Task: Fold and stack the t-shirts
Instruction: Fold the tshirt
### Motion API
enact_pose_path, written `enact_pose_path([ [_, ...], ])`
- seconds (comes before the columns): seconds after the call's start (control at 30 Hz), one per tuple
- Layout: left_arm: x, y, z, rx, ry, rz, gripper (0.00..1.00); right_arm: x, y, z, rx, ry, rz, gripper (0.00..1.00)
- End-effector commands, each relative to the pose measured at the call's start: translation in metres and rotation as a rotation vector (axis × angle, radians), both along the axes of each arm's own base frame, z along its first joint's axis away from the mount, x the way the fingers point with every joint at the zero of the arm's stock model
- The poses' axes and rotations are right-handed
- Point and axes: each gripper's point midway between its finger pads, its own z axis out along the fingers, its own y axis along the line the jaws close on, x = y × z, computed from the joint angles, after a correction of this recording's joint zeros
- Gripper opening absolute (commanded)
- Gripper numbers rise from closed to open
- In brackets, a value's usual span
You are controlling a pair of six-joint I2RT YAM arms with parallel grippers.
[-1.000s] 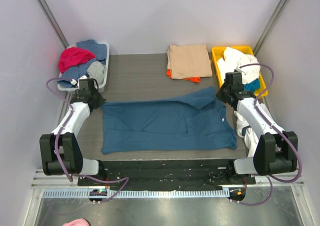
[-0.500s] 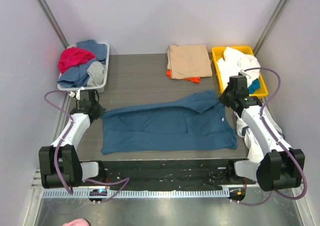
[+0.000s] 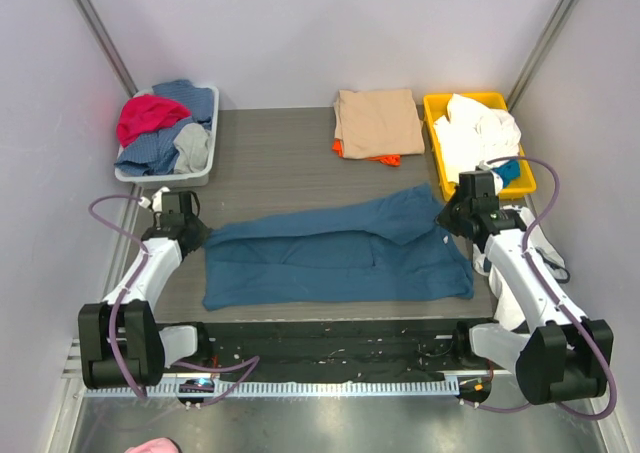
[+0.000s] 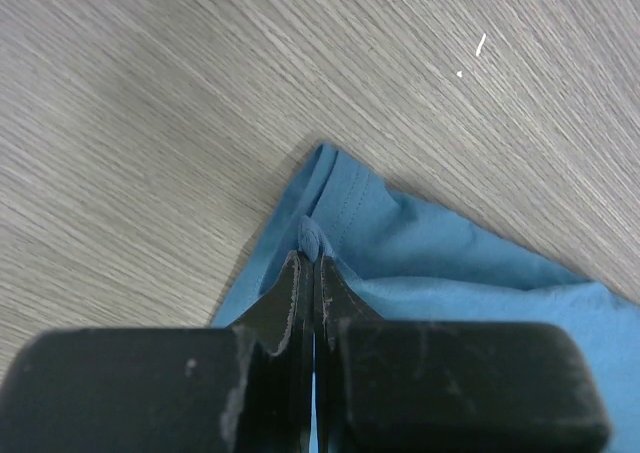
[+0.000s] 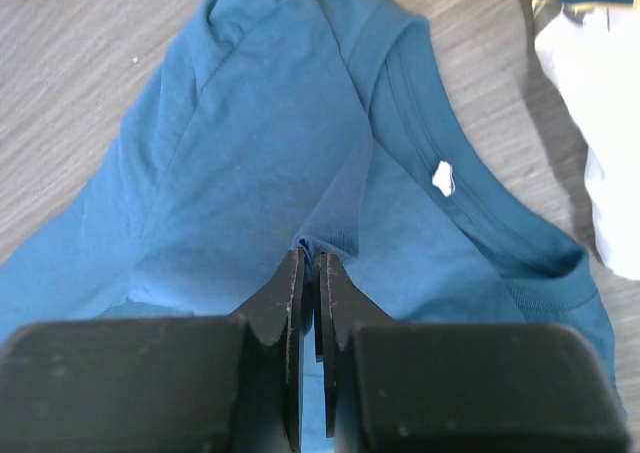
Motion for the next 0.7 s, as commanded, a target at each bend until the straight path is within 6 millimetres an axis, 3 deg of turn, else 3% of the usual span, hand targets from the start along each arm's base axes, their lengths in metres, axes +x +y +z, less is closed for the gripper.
enact_pose_path([
  [0.0, 0.001, 0.006, 0.007, 0.008, -0.052, 0.039, 0.0, -0.006, 0.002, 0.008, 0.03, -0.027, -0.006, 0.01],
  [0.67, -0.014, 0.008, 0.003, 0.021, -0.036, 0.057, 0.0, -0.039, 0.005, 0.001, 0.058, 0.014, 0.008, 0.01],
])
